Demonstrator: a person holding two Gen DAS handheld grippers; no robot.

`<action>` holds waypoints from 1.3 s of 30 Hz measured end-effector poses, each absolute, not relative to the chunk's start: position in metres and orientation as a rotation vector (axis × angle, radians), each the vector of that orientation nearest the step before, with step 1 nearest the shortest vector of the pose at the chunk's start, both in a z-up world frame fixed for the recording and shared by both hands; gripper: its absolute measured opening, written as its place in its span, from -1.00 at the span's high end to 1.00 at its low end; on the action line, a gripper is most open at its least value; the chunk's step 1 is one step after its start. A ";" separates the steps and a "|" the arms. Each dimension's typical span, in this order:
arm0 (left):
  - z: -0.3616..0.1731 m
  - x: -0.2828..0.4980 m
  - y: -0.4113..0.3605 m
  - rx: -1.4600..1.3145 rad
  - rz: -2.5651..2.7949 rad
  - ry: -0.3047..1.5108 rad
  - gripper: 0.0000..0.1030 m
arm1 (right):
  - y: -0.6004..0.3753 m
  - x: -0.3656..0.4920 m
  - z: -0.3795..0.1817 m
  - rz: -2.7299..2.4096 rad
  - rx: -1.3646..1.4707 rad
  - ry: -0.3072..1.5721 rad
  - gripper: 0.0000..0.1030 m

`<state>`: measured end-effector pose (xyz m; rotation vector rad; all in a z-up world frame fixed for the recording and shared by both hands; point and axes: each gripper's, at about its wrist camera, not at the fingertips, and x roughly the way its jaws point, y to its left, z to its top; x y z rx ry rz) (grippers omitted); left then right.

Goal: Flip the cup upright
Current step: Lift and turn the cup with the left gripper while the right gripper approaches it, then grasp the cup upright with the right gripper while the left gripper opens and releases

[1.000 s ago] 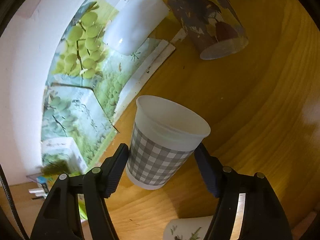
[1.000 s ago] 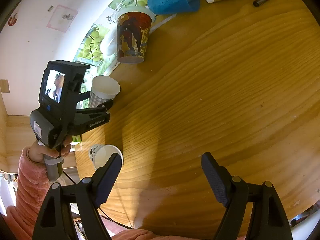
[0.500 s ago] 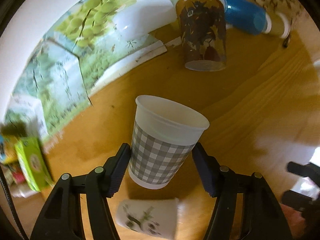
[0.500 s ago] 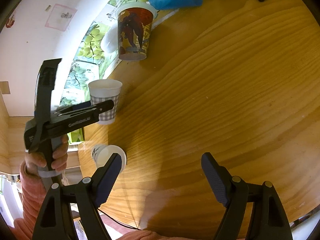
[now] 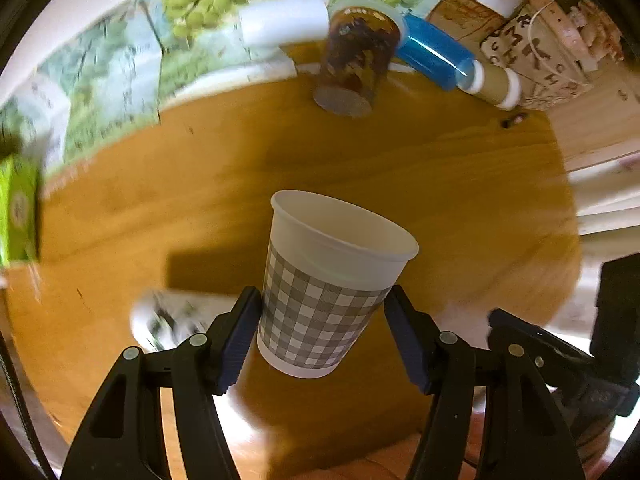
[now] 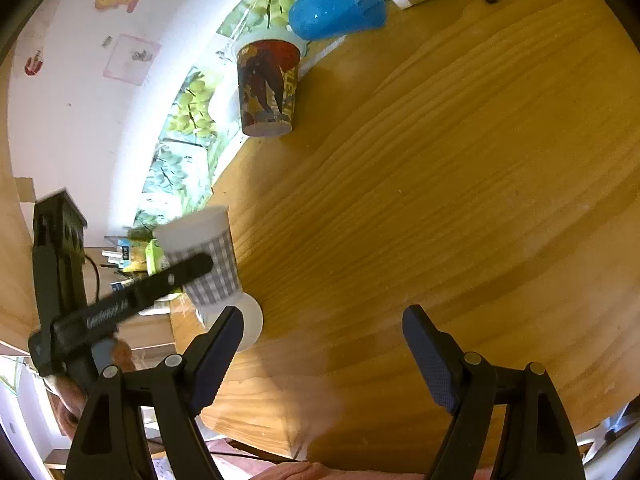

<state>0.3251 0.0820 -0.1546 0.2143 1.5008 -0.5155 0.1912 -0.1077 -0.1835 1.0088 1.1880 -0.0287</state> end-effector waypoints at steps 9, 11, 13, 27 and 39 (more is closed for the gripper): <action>-0.175 0.271 0.103 -0.009 -0.568 1.604 -0.32 | -0.106 0.162 -0.184 0.004 1.122 1.171 -0.61; -0.183 0.262 0.109 -0.071 -0.590 1.640 -0.32 | -0.104 0.155 -0.184 0.015 1.143 1.172 -0.61; -0.191 0.252 0.112 -0.109 -0.599 1.667 -0.32 | -0.102 0.150 -0.185 0.014 1.143 1.178 -0.61; -0.227 0.226 0.117 -0.195 -0.567 1.783 -0.35 | -0.078 0.131 -0.200 0.021 1.113 1.298 -0.61; -0.225 0.223 0.111 -0.128 -0.557 1.778 -0.62 | -0.074 0.141 -0.212 0.024 1.091 1.363 -0.61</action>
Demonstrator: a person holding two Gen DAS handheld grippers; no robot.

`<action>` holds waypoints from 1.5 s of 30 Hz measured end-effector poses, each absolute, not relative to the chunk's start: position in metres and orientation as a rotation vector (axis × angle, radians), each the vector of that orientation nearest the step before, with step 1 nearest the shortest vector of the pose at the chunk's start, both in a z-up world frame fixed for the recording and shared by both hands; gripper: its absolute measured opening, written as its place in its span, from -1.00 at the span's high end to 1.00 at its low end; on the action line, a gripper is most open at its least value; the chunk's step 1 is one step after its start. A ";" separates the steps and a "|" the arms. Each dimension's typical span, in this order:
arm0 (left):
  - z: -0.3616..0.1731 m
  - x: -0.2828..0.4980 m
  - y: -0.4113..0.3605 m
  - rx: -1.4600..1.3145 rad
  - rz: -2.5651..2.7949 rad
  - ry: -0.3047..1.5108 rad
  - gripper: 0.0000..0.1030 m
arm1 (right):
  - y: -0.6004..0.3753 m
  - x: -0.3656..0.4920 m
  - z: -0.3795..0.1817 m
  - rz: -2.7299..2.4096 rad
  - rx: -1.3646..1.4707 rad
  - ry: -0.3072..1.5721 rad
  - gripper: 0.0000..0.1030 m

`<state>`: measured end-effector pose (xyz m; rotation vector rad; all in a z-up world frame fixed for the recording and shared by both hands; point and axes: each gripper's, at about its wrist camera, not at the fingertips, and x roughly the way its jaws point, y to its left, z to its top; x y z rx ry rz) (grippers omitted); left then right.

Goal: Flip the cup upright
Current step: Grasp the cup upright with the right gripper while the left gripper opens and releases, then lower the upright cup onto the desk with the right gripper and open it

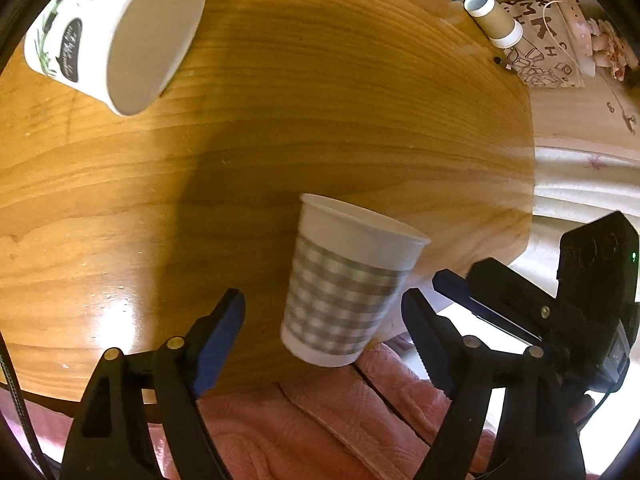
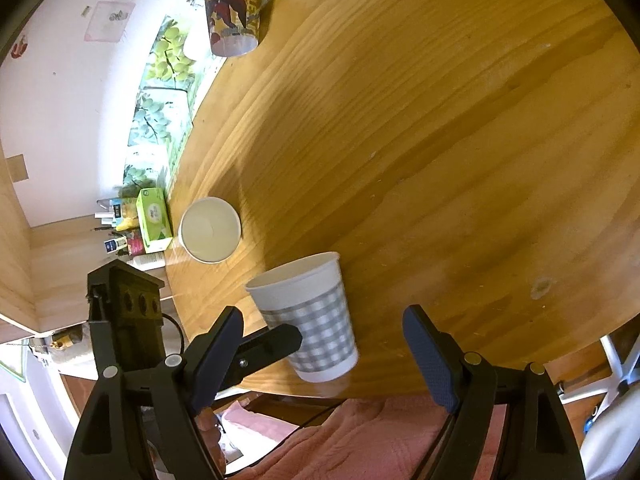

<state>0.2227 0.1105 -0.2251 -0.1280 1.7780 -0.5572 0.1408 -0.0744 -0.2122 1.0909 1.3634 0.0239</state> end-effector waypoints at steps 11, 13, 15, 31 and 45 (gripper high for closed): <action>-0.206 0.217 0.123 -0.063 -0.538 1.706 -0.62 | -0.063 0.155 -0.228 0.021 1.027 1.457 -0.61; -0.204 0.216 0.125 -0.045 -0.528 1.695 -0.62 | -0.060 0.158 -0.230 0.027 1.020 1.467 -0.61; -0.203 0.217 0.129 -0.034 -0.516 1.692 -0.62 | -0.059 0.161 -0.231 0.031 1.013 1.472 -0.61; -0.203 0.222 0.127 -0.017 -0.503 1.681 -0.62 | -0.055 0.170 -0.224 0.056 0.946 1.444 -0.25; -0.190 0.220 0.138 -0.012 -0.523 1.622 -0.62 | -0.046 0.191 -0.153 -0.003 0.421 1.041 -0.25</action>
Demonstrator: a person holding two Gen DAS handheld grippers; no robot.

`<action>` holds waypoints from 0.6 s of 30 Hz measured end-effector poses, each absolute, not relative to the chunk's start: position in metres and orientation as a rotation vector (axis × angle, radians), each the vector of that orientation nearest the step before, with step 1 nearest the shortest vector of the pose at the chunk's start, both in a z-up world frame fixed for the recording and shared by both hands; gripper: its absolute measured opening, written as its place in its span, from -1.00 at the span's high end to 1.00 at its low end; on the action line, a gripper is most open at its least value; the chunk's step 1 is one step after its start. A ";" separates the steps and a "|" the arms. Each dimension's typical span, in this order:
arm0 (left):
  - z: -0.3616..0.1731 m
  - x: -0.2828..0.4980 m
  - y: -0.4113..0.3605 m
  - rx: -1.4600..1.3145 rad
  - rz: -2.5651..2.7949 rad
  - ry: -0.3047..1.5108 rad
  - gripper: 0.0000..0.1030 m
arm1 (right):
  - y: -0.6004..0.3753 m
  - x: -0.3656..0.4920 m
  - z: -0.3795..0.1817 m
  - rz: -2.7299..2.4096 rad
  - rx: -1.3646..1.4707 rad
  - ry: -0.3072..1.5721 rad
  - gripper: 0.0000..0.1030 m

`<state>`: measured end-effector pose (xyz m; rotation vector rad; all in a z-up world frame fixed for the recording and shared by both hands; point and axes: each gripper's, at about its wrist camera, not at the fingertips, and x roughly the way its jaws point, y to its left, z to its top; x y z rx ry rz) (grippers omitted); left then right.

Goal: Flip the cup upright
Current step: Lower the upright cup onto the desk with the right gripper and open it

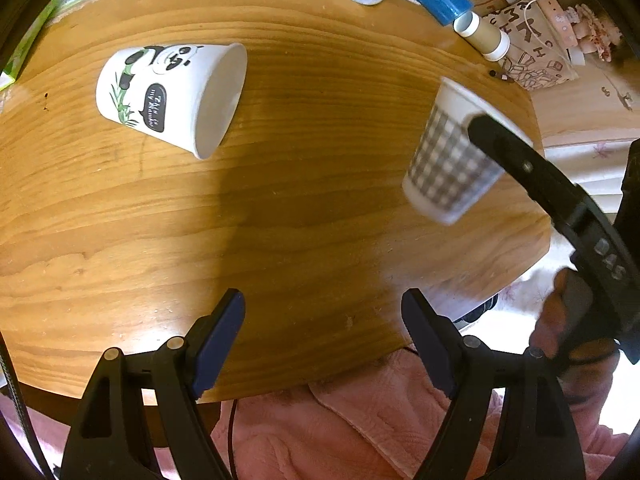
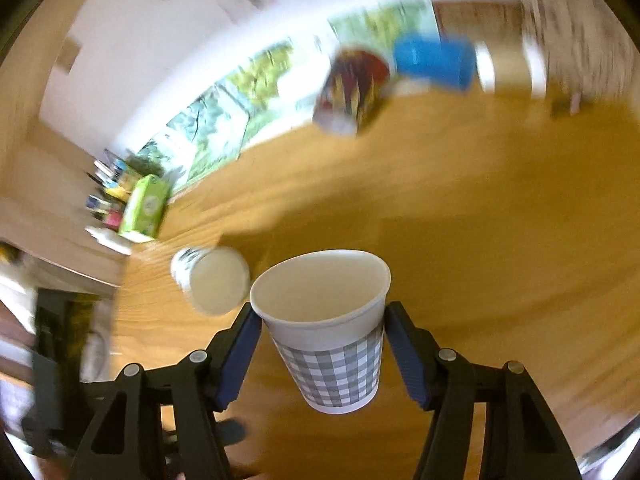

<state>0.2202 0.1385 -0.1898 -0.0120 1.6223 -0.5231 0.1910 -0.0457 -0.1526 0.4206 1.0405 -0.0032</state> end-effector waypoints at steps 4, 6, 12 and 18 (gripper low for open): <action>-0.186 0.217 0.145 -0.023 -0.520 1.603 -0.62 | -0.043 0.185 -0.156 -0.004 0.344 0.917 -0.25; -0.184 0.215 0.150 -0.030 -0.520 1.595 -0.62 | -0.038 0.180 -0.160 0.007 0.304 0.857 -0.25; -0.179 0.208 0.161 -0.041 -0.539 1.585 -0.62 | -0.016 0.160 -0.175 0.090 0.236 0.807 -0.26; -0.174 0.199 0.165 -0.027 -0.565 1.569 -0.62 | -0.003 0.141 -0.181 0.115 0.204 0.817 -0.29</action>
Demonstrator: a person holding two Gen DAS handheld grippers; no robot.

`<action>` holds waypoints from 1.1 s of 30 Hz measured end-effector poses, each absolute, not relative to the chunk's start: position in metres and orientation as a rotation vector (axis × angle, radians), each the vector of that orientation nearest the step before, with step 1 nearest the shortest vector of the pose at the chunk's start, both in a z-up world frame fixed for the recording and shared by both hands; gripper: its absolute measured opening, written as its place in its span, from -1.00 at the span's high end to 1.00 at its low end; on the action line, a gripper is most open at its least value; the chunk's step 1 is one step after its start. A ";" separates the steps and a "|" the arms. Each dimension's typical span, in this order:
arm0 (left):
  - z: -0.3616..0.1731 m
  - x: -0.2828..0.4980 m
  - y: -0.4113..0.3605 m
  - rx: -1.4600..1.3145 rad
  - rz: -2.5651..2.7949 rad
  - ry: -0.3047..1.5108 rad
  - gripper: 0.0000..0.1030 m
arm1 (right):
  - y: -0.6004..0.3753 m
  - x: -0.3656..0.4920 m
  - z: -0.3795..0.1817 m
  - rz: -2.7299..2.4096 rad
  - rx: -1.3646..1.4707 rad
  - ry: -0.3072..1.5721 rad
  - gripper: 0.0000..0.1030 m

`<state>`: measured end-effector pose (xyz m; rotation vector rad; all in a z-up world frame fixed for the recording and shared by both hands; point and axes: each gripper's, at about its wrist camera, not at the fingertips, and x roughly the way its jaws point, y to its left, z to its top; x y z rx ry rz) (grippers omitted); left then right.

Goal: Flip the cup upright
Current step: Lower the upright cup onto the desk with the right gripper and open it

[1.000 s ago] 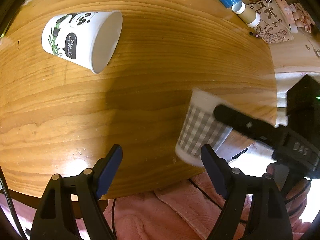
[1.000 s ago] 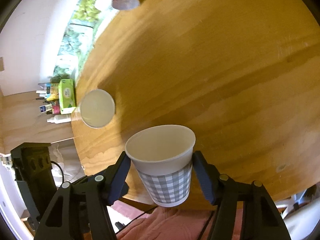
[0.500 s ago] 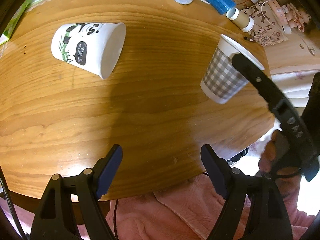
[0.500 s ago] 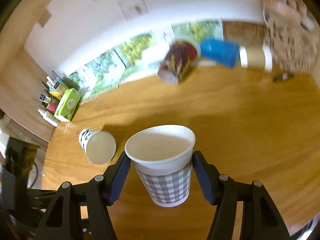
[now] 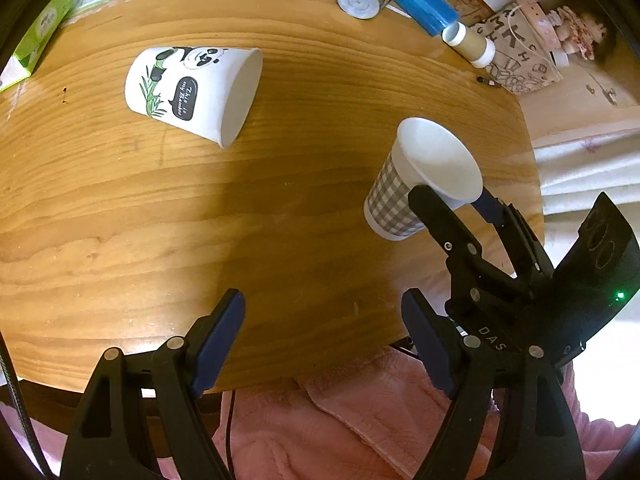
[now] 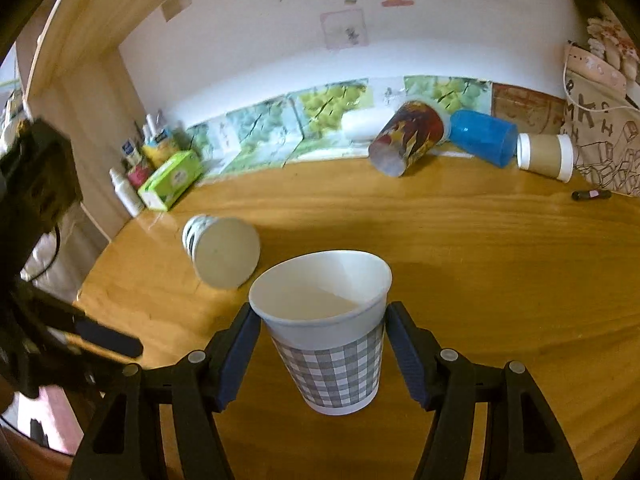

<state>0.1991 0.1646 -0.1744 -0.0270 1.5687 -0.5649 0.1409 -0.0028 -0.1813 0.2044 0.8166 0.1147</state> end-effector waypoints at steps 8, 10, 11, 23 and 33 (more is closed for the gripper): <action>-0.172 0.178 0.165 0.010 -0.603 1.548 -0.62 | 0.003 0.118 -0.186 0.096 0.240 0.885 -0.41; -0.172 0.172 0.167 0.012 -0.609 1.537 -0.62 | 0.005 0.110 -0.185 0.085 0.254 0.889 -0.47; -0.172 0.170 0.168 0.011 -0.609 1.531 -0.62 | 0.006 0.106 -0.184 0.078 0.258 0.894 -0.56; -0.147 0.155 0.179 -0.011 -0.540 1.307 -0.62 | 0.009 0.066 -0.159 -0.062 0.274 1.005 -0.91; -0.086 0.135 0.184 -0.006 -0.420 1.042 -0.62 | 0.004 0.047 -0.086 -0.069 0.335 0.921 -0.98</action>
